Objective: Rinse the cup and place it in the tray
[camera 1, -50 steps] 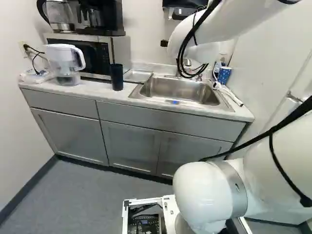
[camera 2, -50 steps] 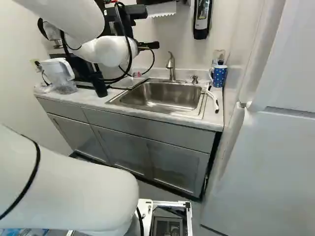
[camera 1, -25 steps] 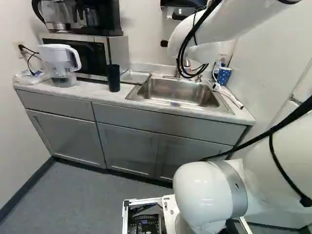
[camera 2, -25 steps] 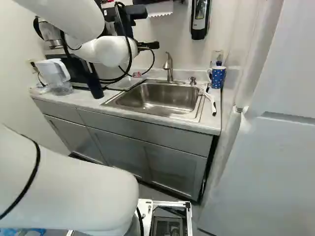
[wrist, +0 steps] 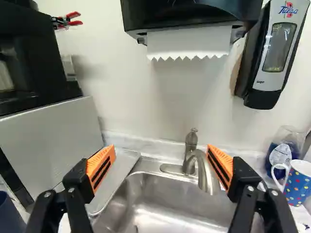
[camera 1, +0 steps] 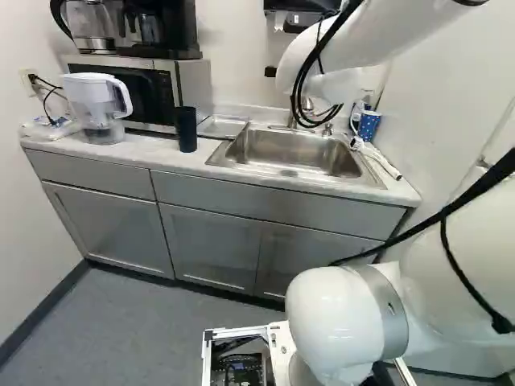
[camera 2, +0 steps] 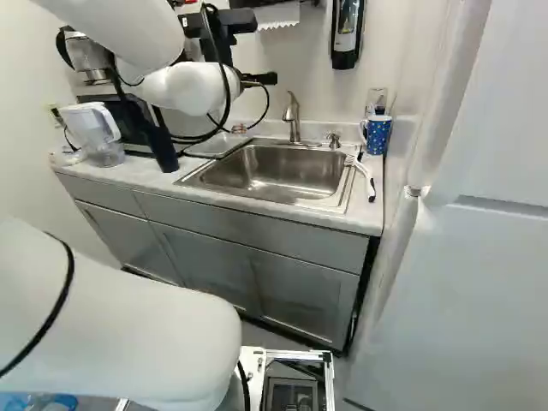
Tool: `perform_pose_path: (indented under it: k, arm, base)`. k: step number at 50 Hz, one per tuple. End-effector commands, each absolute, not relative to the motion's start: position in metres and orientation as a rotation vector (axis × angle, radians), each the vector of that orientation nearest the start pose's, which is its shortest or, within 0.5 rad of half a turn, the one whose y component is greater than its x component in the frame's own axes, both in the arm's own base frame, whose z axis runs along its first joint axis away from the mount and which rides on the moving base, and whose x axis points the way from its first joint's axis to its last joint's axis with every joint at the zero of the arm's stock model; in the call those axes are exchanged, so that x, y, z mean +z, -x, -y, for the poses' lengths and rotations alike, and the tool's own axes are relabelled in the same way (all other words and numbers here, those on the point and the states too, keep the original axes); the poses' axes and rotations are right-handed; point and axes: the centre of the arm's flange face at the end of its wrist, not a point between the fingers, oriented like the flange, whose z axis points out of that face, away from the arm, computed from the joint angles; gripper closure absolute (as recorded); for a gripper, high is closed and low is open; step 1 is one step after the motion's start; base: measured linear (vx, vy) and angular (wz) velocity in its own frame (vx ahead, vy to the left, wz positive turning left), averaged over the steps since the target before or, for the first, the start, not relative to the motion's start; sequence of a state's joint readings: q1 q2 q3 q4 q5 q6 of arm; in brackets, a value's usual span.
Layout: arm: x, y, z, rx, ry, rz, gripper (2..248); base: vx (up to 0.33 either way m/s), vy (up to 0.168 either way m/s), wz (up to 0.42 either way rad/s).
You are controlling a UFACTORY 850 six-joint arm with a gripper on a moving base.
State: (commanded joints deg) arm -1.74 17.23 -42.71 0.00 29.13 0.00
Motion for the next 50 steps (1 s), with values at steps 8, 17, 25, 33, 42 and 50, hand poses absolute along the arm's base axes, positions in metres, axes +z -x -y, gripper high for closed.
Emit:
perform_pose_path:
  k: [8,17,25,33,42,50]
  arm:
    - [0.652,-0.429,0.013,-2.202,2.27,-0.034,3]
    - [0.65,-0.441,0.013,-2.169,2.3,-0.034,3]
    - [0.649,-0.453,0.013,-2.139,2.328,-0.034,3]
    - [0.648,-0.464,0.014,-2.111,2.354,-0.036,3]
    - [0.647,-0.477,0.016,-2.082,2.382,-0.041,3]
    - [0.645,-0.488,0.019,-2.055,2.409,-0.047,3]
  base:
    - [0.0,0.0,0.0]
    - [0.0,0.0,0.0]
    - [0.0,0.0,0.0]
    - [0.0,0.0,0.0]
    - [0.0,0.0,0.0]
    - [0.0,0.0,0.0]
